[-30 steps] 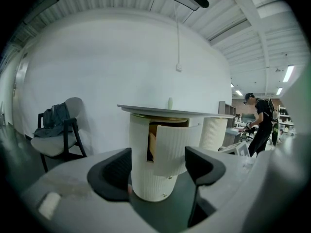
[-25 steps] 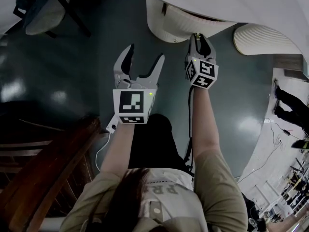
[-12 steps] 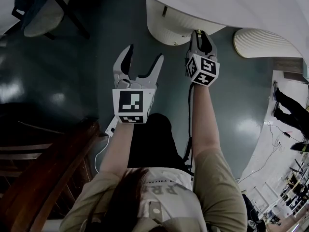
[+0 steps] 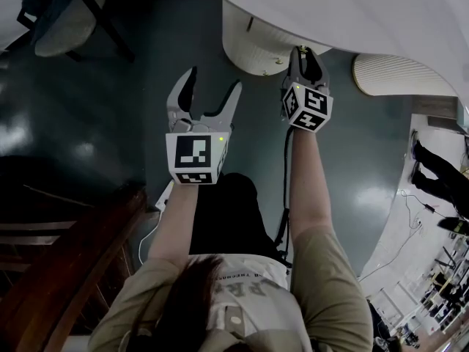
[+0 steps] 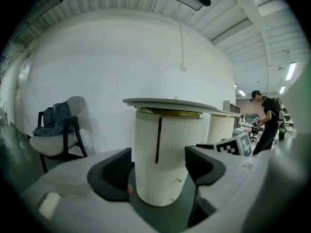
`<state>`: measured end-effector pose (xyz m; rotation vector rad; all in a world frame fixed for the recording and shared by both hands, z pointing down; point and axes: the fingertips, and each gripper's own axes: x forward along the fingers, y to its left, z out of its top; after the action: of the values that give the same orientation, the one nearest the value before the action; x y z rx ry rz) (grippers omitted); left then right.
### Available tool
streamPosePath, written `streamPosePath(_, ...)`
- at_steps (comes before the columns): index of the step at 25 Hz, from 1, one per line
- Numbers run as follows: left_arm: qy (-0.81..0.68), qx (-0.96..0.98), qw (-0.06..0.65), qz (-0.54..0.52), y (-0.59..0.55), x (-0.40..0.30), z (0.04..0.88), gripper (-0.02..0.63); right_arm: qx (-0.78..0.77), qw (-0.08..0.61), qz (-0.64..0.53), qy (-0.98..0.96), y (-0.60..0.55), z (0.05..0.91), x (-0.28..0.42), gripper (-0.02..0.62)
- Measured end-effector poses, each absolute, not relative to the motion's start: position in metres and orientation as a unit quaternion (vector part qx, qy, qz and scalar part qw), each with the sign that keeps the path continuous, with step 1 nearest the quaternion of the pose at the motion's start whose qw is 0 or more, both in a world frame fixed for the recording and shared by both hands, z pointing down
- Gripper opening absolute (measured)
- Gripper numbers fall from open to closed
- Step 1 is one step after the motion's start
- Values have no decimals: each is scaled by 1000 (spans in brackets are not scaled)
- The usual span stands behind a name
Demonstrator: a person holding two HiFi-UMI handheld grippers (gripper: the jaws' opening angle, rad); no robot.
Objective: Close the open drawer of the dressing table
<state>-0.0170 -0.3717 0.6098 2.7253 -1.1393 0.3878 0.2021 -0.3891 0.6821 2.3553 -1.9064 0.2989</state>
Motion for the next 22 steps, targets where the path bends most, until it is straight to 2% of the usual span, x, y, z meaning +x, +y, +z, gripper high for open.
streamPosePath(22,-382,911,80,134,-386,-11,627,348,774,29,98,-625,-400,678,208,115)
